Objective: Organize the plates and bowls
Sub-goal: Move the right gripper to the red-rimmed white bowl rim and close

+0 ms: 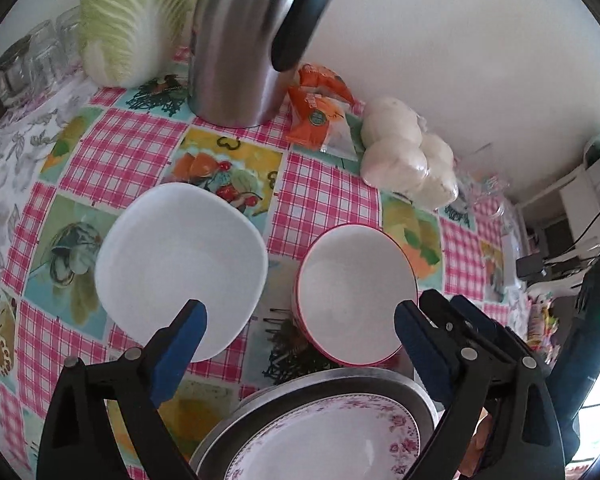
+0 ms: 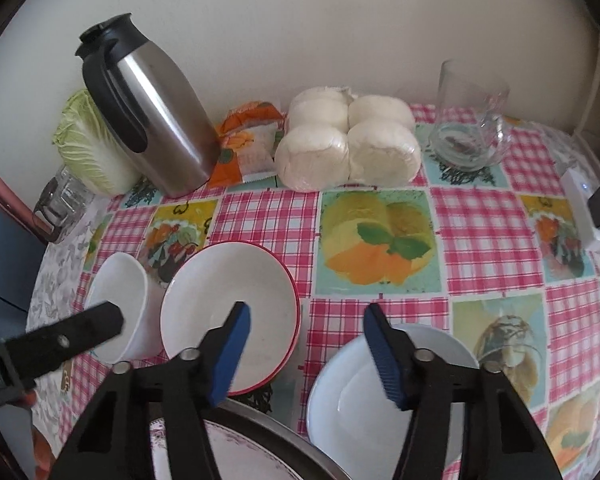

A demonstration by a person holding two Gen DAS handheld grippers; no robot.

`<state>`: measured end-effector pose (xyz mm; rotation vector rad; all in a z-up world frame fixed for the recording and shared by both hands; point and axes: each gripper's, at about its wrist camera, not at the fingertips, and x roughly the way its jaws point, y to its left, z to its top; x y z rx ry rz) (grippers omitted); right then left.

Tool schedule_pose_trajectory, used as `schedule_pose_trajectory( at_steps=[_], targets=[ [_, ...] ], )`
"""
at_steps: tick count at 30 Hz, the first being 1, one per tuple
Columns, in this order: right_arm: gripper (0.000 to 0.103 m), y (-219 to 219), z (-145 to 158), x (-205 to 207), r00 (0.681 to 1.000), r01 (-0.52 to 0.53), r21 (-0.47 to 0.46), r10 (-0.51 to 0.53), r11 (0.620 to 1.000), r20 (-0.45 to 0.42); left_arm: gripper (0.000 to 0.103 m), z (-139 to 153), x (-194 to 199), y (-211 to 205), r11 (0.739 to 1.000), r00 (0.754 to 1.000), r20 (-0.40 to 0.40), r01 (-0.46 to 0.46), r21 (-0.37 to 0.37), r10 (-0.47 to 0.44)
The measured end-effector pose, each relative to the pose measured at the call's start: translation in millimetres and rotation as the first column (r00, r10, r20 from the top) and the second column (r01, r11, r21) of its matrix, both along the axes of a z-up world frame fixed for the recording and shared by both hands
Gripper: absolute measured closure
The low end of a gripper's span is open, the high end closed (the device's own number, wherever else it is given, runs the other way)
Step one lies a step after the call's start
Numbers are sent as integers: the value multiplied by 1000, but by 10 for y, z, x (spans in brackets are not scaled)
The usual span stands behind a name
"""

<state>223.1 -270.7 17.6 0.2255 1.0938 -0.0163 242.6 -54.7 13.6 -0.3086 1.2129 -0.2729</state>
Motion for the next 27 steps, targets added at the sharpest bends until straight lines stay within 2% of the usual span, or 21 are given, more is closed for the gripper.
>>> schedule_pose_trajectory(
  at_steps=[3,8,9,11,14,17,21,27],
  targets=[
    [56,-19,-60,42,1000,-9,-1,9,1000,-14,10,-6,16,-83,1000,1000,0,16,0,-16],
    [66,-11,-103,81,999,-35,9,35,999,-15,40,-113,68,-176,1000,998,-51,25,19,-24],
    [68,-6,-110,87,999,-40,11,40,999,-15,42,-138,68,-190,999,998,-57,28,19,-27],
    [74,14,-129,100,998,-53,13,53,999,-16,55,-199,65,-224,999,997,-73,39,20,-37],
    [81,51,-171,123,997,-73,7,74,997,-22,66,-301,61,-275,998,994,-106,45,35,-41],
    [86,77,-215,141,996,-86,5,86,996,-32,72,-378,58,-309,998,992,-115,48,45,-42],
    [93,146,-312,176,992,-111,-25,109,993,-67,74,-423,66,-363,995,993,-109,62,73,-54],
    [93,188,-397,211,990,-125,-44,122,991,-71,77,-524,150,-364,996,990,-136,49,71,-39]
  ],
)
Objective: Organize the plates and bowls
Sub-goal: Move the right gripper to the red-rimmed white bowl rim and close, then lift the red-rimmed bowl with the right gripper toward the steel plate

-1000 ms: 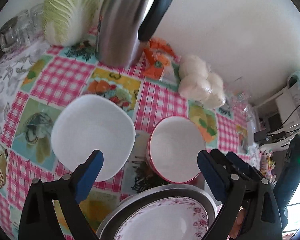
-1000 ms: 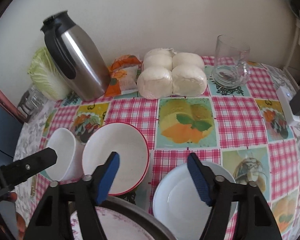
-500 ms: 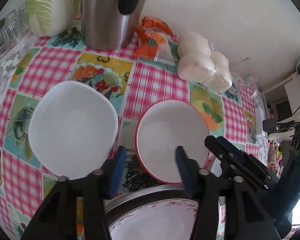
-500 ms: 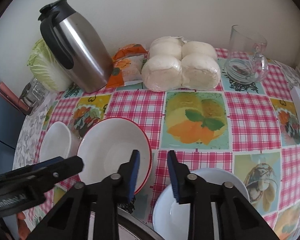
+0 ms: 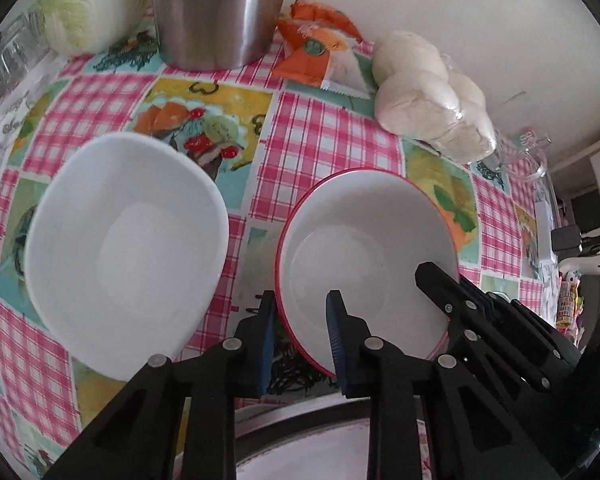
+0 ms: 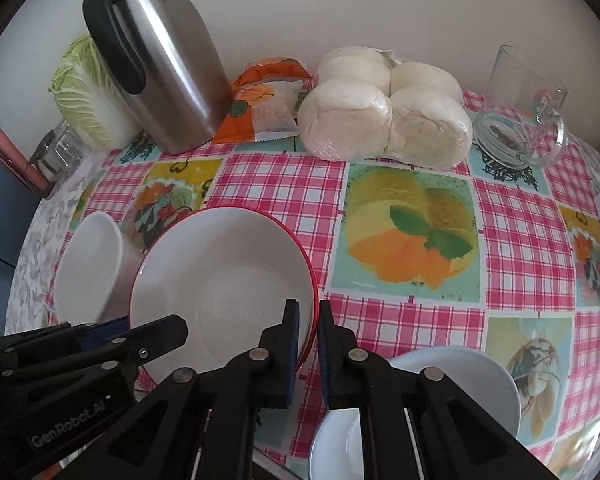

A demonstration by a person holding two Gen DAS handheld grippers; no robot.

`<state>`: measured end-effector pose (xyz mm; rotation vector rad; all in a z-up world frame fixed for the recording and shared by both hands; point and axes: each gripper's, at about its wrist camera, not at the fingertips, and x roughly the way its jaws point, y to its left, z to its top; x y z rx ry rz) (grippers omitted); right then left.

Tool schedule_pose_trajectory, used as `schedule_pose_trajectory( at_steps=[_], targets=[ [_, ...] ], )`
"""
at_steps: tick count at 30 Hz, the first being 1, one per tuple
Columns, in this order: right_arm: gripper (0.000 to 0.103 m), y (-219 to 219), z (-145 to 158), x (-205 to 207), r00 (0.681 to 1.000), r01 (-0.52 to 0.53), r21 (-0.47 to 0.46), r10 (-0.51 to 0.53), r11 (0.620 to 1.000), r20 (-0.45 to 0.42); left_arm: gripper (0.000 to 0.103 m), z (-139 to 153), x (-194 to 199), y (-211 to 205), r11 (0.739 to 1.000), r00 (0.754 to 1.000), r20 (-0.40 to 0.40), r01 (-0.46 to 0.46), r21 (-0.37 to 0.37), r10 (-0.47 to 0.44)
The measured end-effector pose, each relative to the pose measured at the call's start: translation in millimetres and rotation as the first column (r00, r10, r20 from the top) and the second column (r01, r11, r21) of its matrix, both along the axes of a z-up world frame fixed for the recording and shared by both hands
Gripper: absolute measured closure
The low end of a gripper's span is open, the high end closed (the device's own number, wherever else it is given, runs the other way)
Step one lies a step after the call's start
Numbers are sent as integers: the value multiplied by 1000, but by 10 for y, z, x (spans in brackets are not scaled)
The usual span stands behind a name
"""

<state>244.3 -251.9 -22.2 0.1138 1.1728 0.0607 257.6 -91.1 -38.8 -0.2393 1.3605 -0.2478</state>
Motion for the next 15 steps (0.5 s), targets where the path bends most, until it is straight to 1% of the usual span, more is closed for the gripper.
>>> schedule_pose_trajectory(
  at_steps=[3,4,7,11,15],
  targets=[
    [93,1,-36,21,1000,-3,0,3,1000,-6,78,-93,11,-18,1000,1000,-18,-7,-4,7],
    [93,2,-48,29,1000,-3,-1,3,1000,-8,80,-103,10,-28,1000,1000,-14,-4,4,4],
    [93,7,-69,48,1000,-3,-6,3,1000,-10,80,-112,17,-37,1000,1000,-3,2,19,-2],
    [93,7,-91,61,1000,7,-4,-7,1000,-15,84,-125,22,-13,999,1000,16,3,33,-4],
    [93,23,-78,33,1000,2,-11,-2,1000,-12,84,-119,-1,-30,999,999,40,14,52,-16]
  ],
)
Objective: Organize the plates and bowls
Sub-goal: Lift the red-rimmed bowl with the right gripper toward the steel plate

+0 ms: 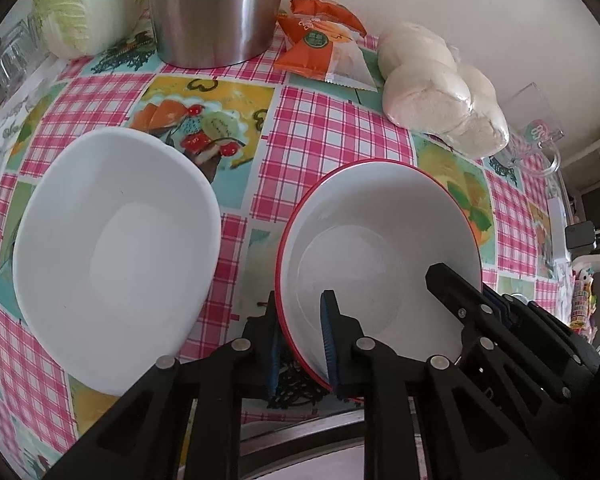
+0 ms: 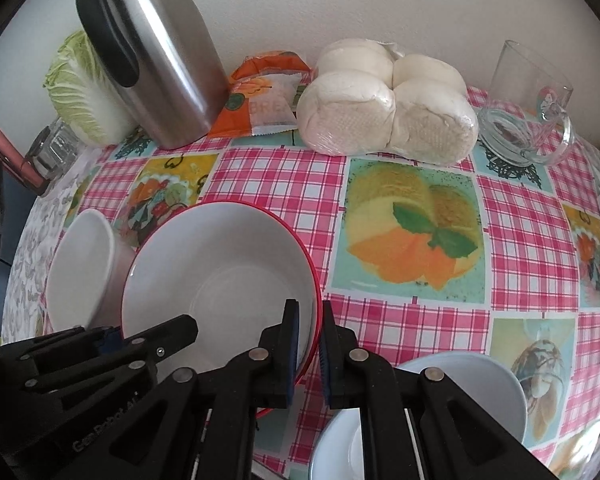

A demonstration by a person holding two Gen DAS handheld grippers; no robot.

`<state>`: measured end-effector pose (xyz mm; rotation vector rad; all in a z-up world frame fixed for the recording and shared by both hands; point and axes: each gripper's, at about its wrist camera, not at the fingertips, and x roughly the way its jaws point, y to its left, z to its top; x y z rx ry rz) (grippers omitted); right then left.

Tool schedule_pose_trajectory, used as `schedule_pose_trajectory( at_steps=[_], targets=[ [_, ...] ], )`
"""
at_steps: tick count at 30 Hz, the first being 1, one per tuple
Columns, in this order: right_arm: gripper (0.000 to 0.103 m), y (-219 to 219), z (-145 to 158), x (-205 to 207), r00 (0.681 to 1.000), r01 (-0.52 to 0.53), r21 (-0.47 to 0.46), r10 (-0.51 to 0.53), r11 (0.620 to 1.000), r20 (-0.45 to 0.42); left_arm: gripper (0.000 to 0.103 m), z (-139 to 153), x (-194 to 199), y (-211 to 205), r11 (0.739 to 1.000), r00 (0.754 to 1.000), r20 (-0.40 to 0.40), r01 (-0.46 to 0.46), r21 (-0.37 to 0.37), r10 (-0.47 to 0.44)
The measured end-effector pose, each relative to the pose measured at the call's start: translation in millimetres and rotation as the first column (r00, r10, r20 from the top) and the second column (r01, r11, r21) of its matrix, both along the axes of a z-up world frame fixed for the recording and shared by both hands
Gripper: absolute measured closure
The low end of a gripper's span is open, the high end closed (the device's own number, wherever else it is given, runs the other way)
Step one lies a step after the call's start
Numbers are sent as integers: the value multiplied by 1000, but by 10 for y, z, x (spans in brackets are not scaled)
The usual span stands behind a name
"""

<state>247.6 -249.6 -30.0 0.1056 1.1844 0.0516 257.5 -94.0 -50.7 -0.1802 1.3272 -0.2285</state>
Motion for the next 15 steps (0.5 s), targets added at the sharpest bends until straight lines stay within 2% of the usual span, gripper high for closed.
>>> schedule_pose_trajectory(
  at_steps=[6,15],
  targets=[
    [93,-1,98,-76,999,-10,-18,10,1000,38,84,94,-15,-87,1000,998,55,20,10,-20],
    [93,-52,481,-258,994,4,-16,-2,1000,110,84,568,-233,-121,998,986,157,44,41,-50]
  ],
)
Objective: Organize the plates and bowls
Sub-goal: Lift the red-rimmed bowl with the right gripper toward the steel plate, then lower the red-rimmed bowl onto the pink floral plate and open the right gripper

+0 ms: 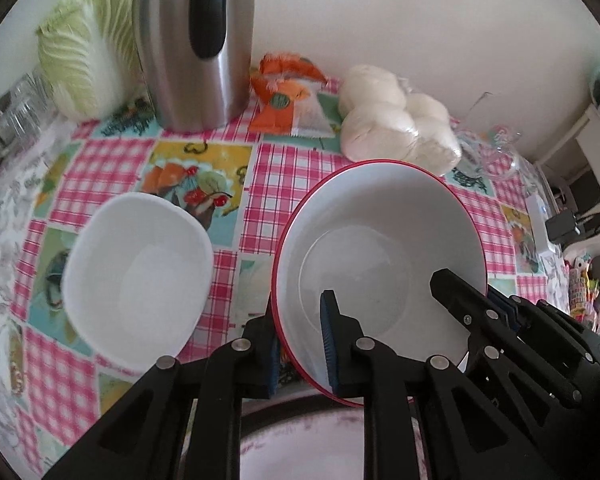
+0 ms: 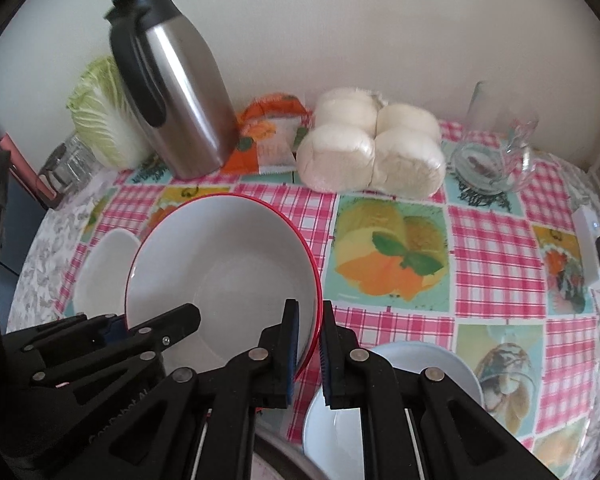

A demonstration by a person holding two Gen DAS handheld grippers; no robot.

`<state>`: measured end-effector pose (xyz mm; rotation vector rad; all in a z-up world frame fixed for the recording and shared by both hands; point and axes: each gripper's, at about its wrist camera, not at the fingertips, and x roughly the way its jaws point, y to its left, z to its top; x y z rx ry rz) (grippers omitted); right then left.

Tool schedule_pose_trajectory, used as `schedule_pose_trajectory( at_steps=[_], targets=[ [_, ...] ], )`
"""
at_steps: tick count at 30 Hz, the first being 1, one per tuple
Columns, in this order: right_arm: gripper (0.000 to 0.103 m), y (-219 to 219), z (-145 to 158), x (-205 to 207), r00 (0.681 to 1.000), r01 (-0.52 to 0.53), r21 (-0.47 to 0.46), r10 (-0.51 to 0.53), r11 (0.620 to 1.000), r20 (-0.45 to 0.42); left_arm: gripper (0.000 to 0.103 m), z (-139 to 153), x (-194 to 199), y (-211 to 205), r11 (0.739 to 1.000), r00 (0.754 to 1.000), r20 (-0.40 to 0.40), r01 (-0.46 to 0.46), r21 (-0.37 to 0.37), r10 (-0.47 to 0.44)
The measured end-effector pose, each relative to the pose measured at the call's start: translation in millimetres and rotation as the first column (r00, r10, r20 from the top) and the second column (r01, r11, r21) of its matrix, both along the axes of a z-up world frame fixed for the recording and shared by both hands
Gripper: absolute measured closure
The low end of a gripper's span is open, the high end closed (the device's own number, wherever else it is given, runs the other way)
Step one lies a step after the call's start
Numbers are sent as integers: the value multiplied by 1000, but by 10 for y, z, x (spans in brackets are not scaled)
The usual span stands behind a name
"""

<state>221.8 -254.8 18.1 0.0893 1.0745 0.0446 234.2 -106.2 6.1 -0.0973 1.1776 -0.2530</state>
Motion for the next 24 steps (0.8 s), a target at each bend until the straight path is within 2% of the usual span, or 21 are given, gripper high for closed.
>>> schedule_pose_trajectory(
  at_steps=[11,16,20,24],
  targets=[
    [92,92,326,-554,999,10,14,-11,1000,33,84,253,-542,-59,1000,999,38,4,-8,-3],
    [92,164,335,-822,1000,12,18,-13,1000,26,84,258,-820,43,1000,999,49,-7,-25,8],
    [92,227,303,-1045,999,18,37,-19,999,27,84,236,-1015,87,1000,998,66,-4,-5,4],
    [92,299,226,-1247,1000,18,35,-19,999,13,84,142,-1184,159,1000,999,50,-7,-22,8]
  ],
)
